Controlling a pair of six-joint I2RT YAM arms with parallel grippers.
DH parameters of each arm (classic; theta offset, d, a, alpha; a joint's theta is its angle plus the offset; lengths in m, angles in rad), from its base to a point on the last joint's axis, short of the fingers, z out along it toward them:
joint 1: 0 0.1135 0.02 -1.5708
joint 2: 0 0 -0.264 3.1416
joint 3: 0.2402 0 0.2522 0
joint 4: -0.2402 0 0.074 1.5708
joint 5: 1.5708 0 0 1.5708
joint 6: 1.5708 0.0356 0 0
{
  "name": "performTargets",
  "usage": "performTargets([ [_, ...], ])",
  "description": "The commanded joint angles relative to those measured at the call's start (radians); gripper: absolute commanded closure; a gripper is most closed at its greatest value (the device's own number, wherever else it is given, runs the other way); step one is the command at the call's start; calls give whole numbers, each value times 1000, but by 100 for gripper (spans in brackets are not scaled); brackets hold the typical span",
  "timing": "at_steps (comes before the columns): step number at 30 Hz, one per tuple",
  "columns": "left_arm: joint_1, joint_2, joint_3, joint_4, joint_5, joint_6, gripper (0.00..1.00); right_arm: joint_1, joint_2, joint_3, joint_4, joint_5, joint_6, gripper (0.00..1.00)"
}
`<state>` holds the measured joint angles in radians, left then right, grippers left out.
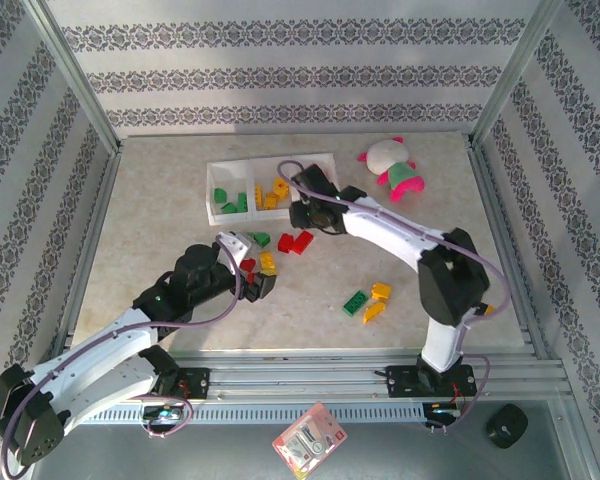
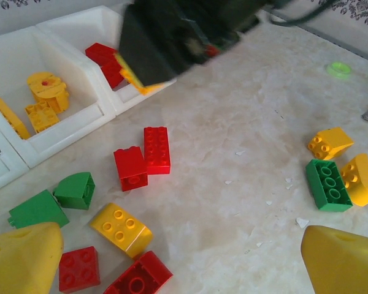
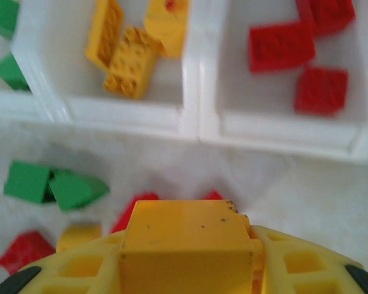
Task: Sort the legos into containers by color
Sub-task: Place the lego in the container.
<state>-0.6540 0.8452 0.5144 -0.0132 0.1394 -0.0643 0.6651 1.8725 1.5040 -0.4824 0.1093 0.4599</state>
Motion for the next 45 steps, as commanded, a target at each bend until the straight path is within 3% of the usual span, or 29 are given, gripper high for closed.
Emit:
performTargets([
  [1,-14,-18,-7,-16,-34,-11,1,-7,110,155,22,25,-76,67],
  [9,-12,-20,-12,-33,-75,-41,1,-13,400,518,-6,39,-123,66],
  [14,-12,-8,-2,-63,-148,-104,1,-19,496,657,-43,50,-144,62],
  [16,-12,3,11,-90,-186,-134,1,-20,500,681,-52,43,-152,56],
  [20,-12,36,56,-149,-196,-150,1,-21,443,661,-58,43,-177,33],
  [24,-12,81,95,-165,-204,-212,1,-19,313,518,-12,24,-186,23],
  [31,-17,245,189,-275,-220,-279,1,-20,-15,84,175,-31,-158,18],
  [39,-16,380,298,-410,-79,66,0,-20,-413,-386,300,-100,-174,15],
  [45,-16,513,412,-585,-94,386,3,-22,-684,-638,305,-93,-186,14],
])
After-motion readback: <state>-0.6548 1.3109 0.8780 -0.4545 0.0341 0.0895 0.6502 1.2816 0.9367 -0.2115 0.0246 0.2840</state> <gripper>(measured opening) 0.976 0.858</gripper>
